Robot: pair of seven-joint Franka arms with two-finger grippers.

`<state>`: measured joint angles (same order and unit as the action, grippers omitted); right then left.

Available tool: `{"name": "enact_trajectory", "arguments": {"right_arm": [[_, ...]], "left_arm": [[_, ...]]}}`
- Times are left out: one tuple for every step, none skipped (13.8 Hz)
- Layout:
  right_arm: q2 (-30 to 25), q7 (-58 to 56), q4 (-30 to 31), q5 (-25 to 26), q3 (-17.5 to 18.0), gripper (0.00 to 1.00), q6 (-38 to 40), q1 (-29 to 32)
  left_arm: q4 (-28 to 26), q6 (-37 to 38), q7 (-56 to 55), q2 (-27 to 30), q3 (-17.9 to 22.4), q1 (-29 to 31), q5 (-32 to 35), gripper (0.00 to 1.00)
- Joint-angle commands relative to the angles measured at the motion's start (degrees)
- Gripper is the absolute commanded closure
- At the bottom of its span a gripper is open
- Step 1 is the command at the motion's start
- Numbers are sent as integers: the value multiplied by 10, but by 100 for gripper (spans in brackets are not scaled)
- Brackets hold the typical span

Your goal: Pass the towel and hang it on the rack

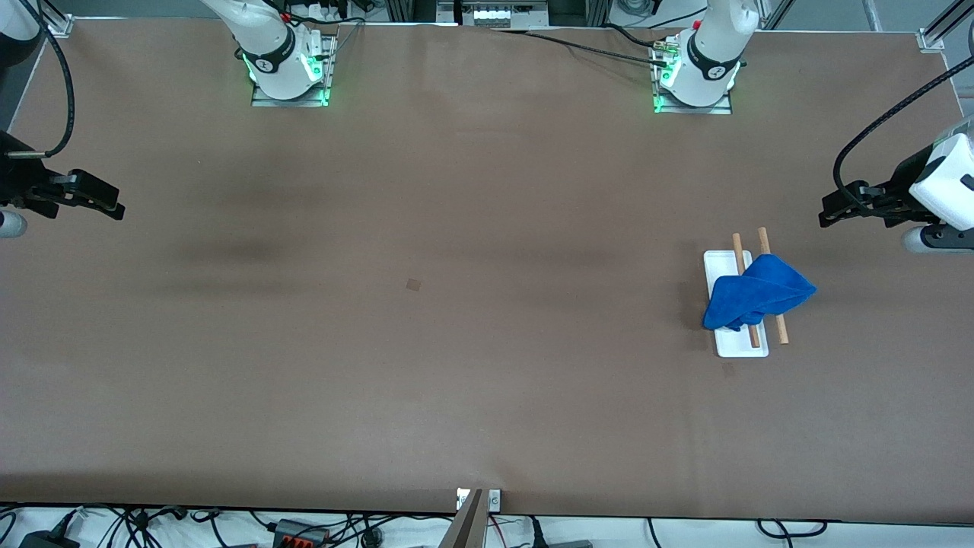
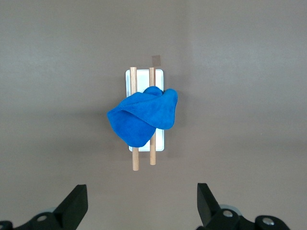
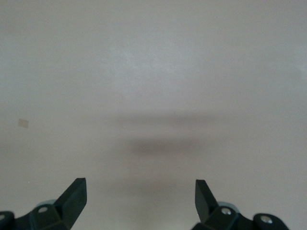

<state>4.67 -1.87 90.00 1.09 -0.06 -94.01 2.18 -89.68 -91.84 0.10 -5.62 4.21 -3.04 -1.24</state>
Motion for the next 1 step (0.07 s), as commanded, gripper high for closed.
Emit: {"name": "enact_trajectory", "arguments": {"right_arm": [[-2, -3, -5, -1, 0, 0, 5, -1]], "left_arm": [[-5, 1, -9, 11, 4, -5, -1, 0]]}}
